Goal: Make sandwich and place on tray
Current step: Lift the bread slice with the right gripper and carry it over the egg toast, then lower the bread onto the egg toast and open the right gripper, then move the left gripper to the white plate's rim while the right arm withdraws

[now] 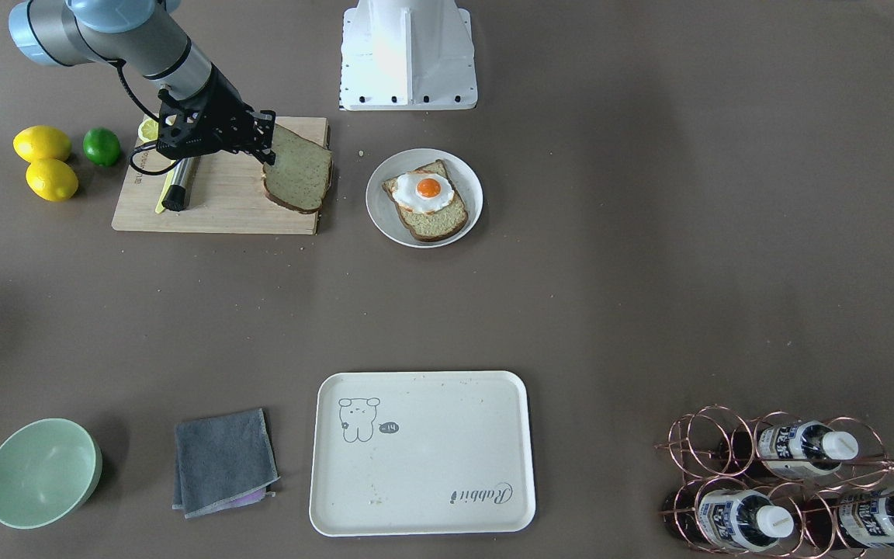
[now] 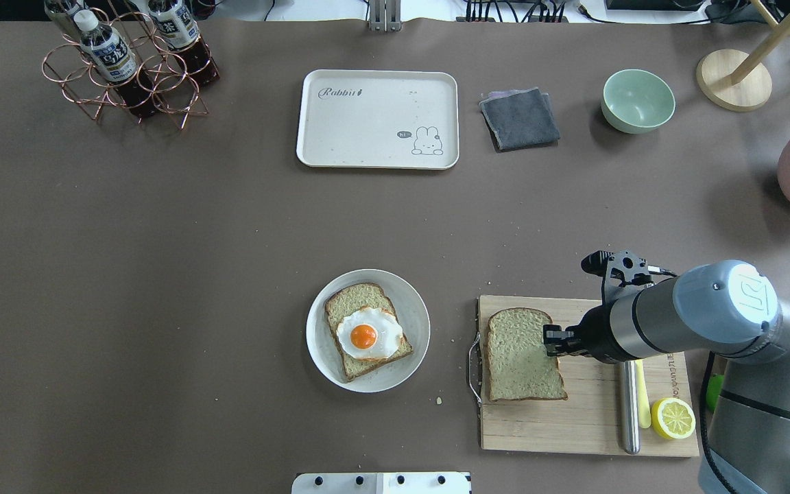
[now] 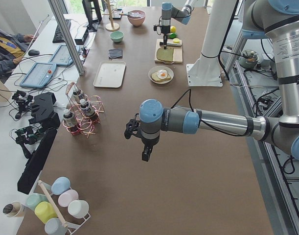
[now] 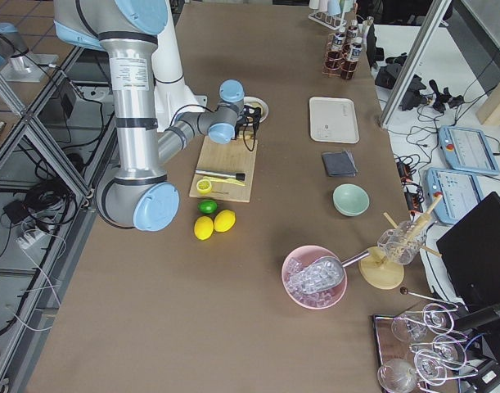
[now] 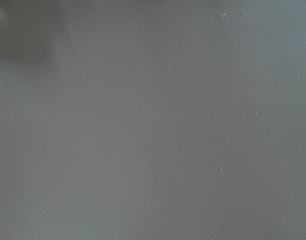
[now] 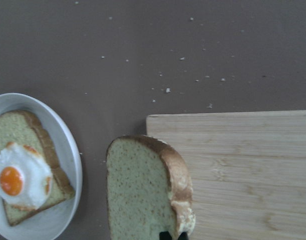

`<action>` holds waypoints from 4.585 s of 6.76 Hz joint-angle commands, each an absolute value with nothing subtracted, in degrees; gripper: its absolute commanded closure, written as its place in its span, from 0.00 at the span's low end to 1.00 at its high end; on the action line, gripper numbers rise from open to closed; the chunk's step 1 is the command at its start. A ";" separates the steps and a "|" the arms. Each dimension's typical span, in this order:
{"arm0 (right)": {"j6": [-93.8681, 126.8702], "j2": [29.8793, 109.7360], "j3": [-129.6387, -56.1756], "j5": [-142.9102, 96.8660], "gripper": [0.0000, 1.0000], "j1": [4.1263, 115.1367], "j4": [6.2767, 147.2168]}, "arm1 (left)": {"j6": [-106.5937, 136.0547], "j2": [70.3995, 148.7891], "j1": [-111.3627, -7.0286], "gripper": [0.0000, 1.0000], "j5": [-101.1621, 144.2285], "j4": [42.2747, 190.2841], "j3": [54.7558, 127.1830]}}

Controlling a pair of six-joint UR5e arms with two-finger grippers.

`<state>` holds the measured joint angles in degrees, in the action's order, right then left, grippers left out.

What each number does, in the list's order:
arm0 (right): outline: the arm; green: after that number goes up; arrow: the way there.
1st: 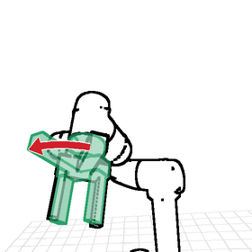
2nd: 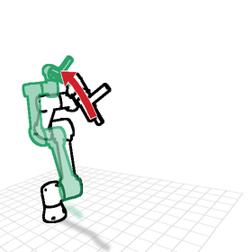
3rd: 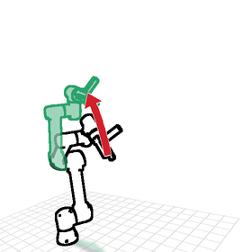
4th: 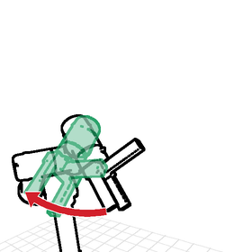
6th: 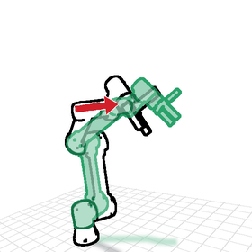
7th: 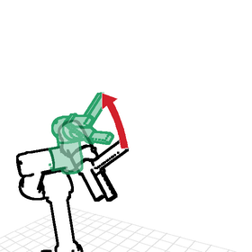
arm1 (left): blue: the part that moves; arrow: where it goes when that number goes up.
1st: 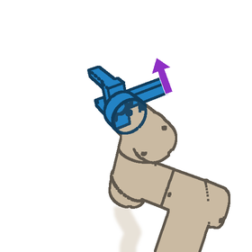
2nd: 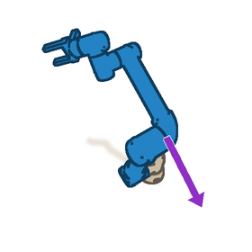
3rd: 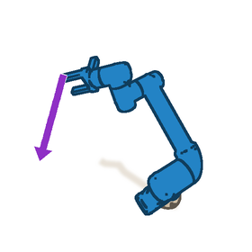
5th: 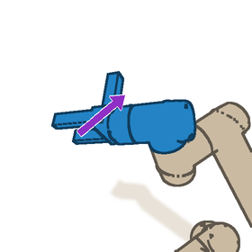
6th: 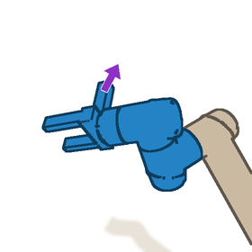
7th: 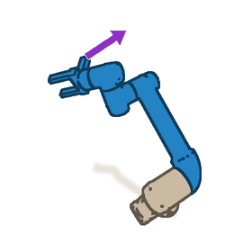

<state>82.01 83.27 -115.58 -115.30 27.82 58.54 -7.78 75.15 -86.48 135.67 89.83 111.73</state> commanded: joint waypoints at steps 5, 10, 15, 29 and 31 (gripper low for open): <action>87.19 60.75 -100.22 -115.31 1.00 24.87 55.90 | -7.73 75.06 -86.48 0.02 135.70 89.65 111.36; 71.91 60.38 -96.60 -117.68 1.00 25.49 55.20 | -7.39 75.06 -86.48 0.02 135.70 89.65 111.44; 78.70 60.29 -87.89 -118.13 0.01 25.31 40.43 | -6.86 74.44 -86.83 0.02 135.70 89.65 111.62; 54.69 81.72 -92.46 -142.12 0.00 60.63 50.27 | 75.50 114.33 -29.73 0.22 115.75 101.06 108.04; 52.58 84.19 -92.55 -142.03 0.00 62.22 50.45 | 75.67 114.34 -25.42 0.36 112.96 102.48 106.79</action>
<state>54.42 82.55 -92.54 -142.09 61.08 50.31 75.50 113.93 -28.11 114.70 101.88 107.89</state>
